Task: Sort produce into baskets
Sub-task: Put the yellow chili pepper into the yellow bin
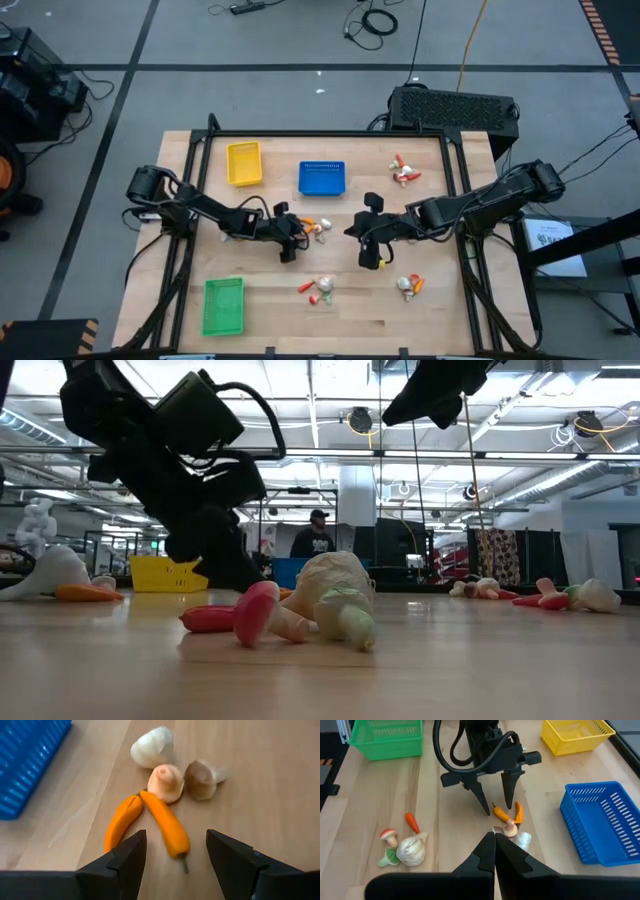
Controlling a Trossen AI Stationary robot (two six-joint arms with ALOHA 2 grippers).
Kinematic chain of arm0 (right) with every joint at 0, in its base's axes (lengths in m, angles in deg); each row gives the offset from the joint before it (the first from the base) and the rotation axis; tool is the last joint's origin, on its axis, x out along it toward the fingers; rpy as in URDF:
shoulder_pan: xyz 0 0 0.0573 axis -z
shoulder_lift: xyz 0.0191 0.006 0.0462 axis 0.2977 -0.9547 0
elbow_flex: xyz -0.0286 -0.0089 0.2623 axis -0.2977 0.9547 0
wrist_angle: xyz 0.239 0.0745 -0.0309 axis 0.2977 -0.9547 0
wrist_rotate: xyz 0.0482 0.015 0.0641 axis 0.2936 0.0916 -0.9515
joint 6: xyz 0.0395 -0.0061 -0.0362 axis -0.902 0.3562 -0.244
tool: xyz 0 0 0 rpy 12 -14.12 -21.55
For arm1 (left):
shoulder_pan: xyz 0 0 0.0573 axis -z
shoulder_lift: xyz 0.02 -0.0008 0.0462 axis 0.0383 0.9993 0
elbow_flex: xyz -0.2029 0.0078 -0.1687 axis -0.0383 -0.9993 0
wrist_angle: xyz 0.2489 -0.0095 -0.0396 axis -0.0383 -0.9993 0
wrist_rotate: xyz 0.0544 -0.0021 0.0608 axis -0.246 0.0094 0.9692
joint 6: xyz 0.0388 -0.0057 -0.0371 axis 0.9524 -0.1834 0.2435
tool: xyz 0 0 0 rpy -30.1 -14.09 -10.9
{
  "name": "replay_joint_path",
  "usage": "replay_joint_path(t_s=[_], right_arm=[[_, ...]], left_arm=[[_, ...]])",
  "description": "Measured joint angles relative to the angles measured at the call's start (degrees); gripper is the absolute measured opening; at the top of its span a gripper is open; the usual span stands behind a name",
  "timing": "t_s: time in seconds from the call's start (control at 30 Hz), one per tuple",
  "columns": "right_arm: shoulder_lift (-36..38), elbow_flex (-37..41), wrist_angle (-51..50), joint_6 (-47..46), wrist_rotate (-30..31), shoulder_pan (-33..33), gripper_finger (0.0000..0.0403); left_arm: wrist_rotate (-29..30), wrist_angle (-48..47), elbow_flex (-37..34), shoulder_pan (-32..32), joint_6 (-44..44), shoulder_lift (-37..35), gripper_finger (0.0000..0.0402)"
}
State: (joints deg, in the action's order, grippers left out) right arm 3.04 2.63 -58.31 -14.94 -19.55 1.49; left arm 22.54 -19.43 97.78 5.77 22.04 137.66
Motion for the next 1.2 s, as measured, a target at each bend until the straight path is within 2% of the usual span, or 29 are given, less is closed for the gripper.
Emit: replay_joint_path(t_s=[0.47, 0.93, 1.07, 1.2], right_arm=[[0.0, 0.0, 0.0, 0.0, 0.0, 0.0, 0.0000], [0.0, 0.0, 0.0, 0.2, 0.0, 0.0, 0.0000], [0.0, 0.0, 0.0, 0.2, 0.0, 0.0, 0.0000], [0.0, 0.0, -0.1, 0.1, 0.0, 0.0, 0.0000]], left_arm=[[-0.9, 0.7, 0.2, 0.0, -1.5, 2.4, 0.0209], [-2.6, 0.1, 0.2, -0.4, -1.4, 2.1, 0.0055], [-2.3, -4.1, -0.1, -0.6, -0.5, -1.2, 0.0045], [-1.9, -13.3, -0.1, -1.1, 0.6, -8.5, 0.0045]])
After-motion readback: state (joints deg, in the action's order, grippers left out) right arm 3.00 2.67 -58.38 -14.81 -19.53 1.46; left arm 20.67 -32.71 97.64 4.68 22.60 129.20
